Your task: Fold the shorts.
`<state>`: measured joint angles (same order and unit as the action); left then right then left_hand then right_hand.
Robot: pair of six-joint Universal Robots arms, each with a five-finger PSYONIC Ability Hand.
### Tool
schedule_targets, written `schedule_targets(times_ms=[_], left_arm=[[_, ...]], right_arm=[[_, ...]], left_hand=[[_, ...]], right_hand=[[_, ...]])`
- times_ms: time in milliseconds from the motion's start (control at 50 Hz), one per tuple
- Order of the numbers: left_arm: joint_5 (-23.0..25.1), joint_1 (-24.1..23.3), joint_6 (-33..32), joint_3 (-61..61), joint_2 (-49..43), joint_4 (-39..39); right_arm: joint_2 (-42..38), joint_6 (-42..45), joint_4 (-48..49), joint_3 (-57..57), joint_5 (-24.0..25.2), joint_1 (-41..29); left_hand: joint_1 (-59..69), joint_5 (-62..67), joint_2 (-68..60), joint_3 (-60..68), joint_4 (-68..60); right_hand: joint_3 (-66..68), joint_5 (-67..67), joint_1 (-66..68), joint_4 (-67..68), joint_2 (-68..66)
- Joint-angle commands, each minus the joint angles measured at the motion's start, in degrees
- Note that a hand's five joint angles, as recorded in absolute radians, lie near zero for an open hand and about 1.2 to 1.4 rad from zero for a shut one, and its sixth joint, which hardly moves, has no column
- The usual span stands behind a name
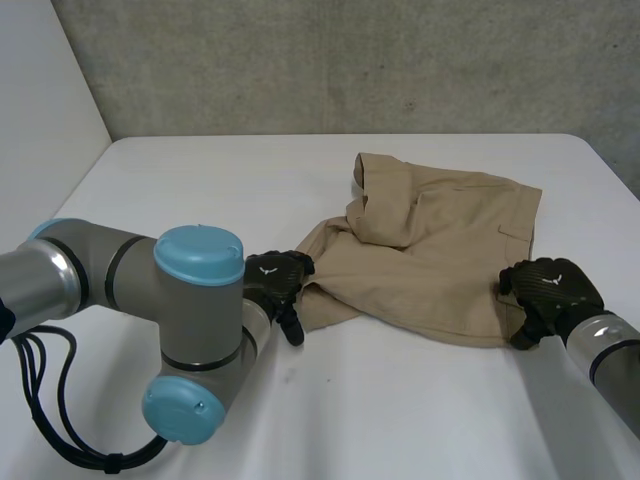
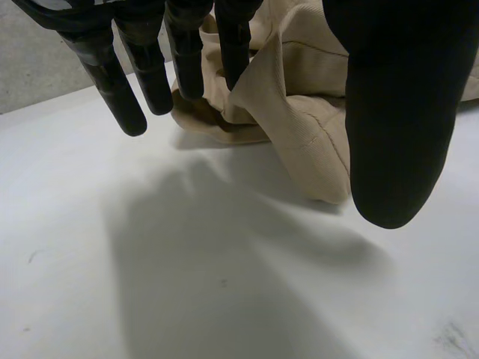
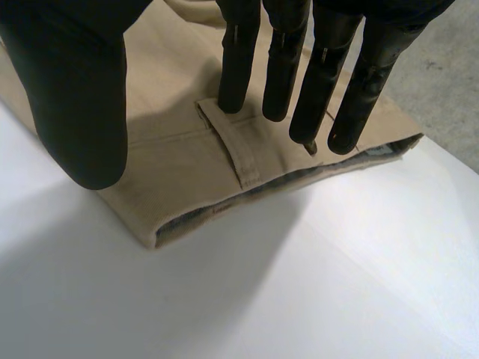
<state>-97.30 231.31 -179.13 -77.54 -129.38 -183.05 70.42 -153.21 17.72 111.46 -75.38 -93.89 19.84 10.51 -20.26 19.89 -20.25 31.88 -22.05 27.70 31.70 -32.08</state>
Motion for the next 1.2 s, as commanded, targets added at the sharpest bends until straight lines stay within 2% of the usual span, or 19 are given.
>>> schedule_targets(times_ms=[20,280,620,700,720,780,900,1200], left_arm=[[0.09,-0.25,0.36,0.63,0.00,0.06],[0.18,-0.42,1.33,3.27,-2.54,0.15],[0.18,-0.51,1.51,8.01,-6.32,0.15],[0.27,-0.51,1.59,9.24,-6.68,0.15],[0.27,-0.51,1.60,9.42,-6.76,0.15],[0.27,-0.69,1.94,10.30,-7.38,0.24],[0.27,-0.86,2.91,12.05,-8.43,1.46],[0.36,-1.04,7.92,19.00,-13.00,7.00]], right_arm=[[0.60,-0.15,-4.18,-0.19,0.23,1.17],[0.60,-0.33,-6.29,-0.28,0.76,1.34],[-2.30,-0.77,-2.60,-2.39,1.02,1.17],[-3.35,-0.86,-1.37,-3.09,1.02,0.99],[-3.70,-0.86,-0.94,-3.44,1.02,0.99],[-3.71,-0.95,-0.14,-3.97,1.02,0.91],[-2.83,-1.03,1.00,-3.88,0.94,0.99],[6.40,-6.13,0.56,-1.60,0.94,0.99]], left_hand=[[4.84,4.17,-4.42,4.79,-4.43],[8.37,7.70,-7.95,8.33,-7.96],[11.90,11.24,-11.48,11.86,-11.49],[13.92,13.25,-13.50,13.87,-13.51],[14.25,13.59,-13.84,14.21,-13.85],[15.26,14.59,-14.84,15.22,-14.85],[17.12,16.45,-16.70,17.07,-16.71],[25.35,24.68,-24.93,25.31,-24.94]], right_hand=[[2.76,-2.60,6.95,2.94,-2.57],[3.60,-3.43,7.78,3.78,-3.40],[12.51,-12.34,16.69,12.69,-12.31],[19.55,-19.39,23.73,19.73,-19.36],[30.74,-30.57,34.92,30.92,-30.54],[48.06,-47.90,52.24,48.24,-47.87],[48.12,-47.95,52.30,48.30,-47.92],[48.12,-47.95,52.30,48.30,-47.92]])
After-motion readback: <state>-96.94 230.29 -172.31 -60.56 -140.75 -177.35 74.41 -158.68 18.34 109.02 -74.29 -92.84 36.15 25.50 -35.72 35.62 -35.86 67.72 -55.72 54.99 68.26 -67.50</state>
